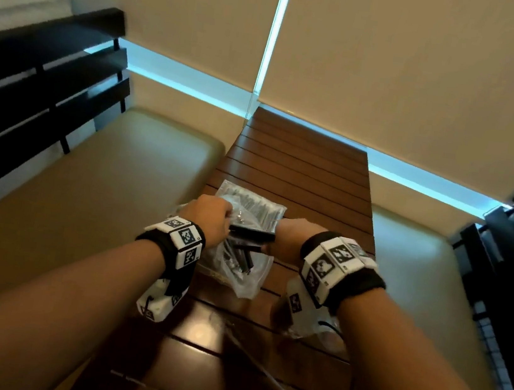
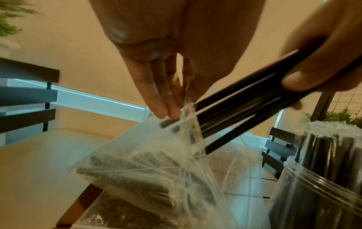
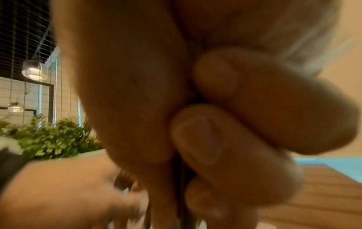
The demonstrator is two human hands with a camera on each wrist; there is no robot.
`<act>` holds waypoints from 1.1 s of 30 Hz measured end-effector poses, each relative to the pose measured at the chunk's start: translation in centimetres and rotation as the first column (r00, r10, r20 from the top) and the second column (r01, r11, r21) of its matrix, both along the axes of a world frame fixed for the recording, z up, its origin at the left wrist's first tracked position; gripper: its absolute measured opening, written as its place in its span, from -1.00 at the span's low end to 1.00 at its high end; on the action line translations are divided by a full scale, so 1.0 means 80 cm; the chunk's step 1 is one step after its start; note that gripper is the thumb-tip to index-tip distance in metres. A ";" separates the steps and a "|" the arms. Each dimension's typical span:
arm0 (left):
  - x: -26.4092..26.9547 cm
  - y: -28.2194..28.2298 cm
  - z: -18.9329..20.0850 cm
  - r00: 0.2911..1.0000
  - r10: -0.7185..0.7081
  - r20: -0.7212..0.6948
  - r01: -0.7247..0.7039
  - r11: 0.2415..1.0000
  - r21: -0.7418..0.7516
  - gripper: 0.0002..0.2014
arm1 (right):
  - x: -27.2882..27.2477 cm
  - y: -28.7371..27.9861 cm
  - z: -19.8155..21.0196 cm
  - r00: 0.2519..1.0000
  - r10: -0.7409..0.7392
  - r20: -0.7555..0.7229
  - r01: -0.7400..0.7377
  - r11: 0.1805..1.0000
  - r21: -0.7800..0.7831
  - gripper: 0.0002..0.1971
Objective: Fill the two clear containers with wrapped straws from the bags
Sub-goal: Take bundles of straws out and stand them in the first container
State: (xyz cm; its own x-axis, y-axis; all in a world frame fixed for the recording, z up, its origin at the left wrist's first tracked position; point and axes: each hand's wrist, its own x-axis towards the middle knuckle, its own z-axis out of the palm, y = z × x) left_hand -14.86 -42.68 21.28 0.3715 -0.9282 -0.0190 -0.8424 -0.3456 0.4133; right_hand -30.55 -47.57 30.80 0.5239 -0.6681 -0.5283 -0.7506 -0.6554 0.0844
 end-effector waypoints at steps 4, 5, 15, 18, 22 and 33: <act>0.001 -0.008 -0.003 0.998 0.047 -0.040 -0.049 0.998 -0.042 -0.78 | -0.045 0.009 0.064 0.998 -0.050 -0.026 0.049 0.998 -0.045 -0.63; -0.002 -0.009 -0.004 0.997 0.057 -0.045 -0.059 0.997 -0.058 -0.78 | -0.056 0.011 0.076 0.998 -0.069 -0.013 0.068 0.996 -0.049 -0.63; -0.038 -0.006 -0.013 0.958 -0.281 -0.057 0.283 0.959 0.031 -0.83 | -0.087 0.013 0.025 0.728 -0.292 0.620 0.260 0.955 0.143 -0.76; -0.044 0.001 0.009 0.930 -0.327 -0.166 0.328 0.944 -0.022 -0.52 | -0.077 0.027 -0.032 0.539 -0.289 0.791 0.309 0.942 0.133 -0.79; -0.060 0.018 0.063 0.545 -0.448 -0.709 0.297 0.894 -0.336 -0.60 | -0.062 0.044 -0.081 0.318 -0.284 0.905 0.281 0.940 0.196 -0.70; -0.148 0.055 0.072 0.549 -0.158 -0.821 -0.297 0.881 -0.368 -0.72 | -0.103 0.087 -0.087 0.448 -0.027 0.893 -0.070 0.995 0.066 -0.64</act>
